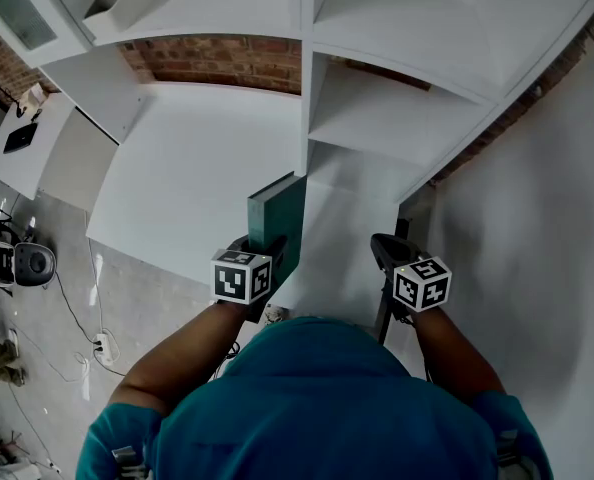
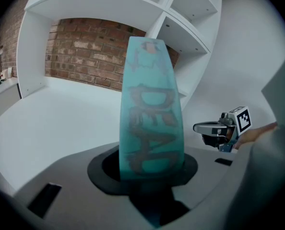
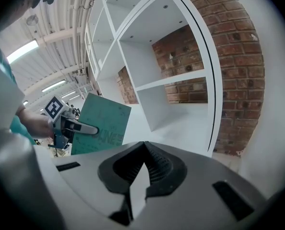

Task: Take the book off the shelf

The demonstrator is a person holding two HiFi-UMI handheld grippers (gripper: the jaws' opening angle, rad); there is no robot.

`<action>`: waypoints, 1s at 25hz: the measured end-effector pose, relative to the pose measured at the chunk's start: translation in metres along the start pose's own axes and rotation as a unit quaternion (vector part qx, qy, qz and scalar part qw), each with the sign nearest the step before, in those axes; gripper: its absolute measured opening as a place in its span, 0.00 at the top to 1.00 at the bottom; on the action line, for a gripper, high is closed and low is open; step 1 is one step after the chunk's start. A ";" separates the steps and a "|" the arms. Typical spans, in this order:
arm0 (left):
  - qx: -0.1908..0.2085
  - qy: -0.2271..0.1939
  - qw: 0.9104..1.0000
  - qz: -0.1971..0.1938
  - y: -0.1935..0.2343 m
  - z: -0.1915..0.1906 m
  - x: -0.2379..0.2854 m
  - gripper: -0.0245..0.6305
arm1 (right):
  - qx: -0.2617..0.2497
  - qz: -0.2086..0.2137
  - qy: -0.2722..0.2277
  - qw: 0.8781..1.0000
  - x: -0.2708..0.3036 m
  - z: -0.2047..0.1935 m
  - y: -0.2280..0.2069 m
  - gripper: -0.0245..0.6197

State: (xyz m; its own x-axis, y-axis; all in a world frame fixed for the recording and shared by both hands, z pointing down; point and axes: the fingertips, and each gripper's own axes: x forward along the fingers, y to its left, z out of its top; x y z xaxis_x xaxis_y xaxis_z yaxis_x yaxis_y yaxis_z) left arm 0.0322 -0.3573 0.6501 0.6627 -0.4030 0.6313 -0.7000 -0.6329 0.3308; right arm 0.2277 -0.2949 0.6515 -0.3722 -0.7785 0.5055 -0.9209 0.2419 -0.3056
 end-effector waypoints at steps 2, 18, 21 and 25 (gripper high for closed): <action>-0.002 0.000 1.000 -0.001 -0.001 0.001 0.000 0.72 | 0.003 0.001 -0.001 1.000 -0.001 0.001 -0.001 0.93; -0.006 0.000 1.000 -0.007 -0.004 0.004 -0.001 0.72 | 0.008 -0.003 0.005 1.000 -0.001 0.006 -0.007 0.93; -0.004 -0.002 1.000 -0.008 -0.005 0.007 -0.001 0.72 | 0.011 -0.003 0.006 1.000 -0.001 0.007 -0.008 0.93; -0.004 -0.002 1.000 -0.008 -0.005 0.007 -0.001 0.72 | 0.010 -0.001 0.006 1.000 0.000 0.006 -0.007 0.93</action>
State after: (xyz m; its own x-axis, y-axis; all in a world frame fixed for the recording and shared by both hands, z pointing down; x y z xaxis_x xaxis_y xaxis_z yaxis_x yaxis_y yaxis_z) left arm 0.0370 -0.3584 0.6435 0.6749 -0.3954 0.6231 -0.6914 -0.6339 0.3467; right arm 0.2346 -0.3001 0.6489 -0.3713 -0.7719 0.5161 -0.9195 0.2282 -0.3201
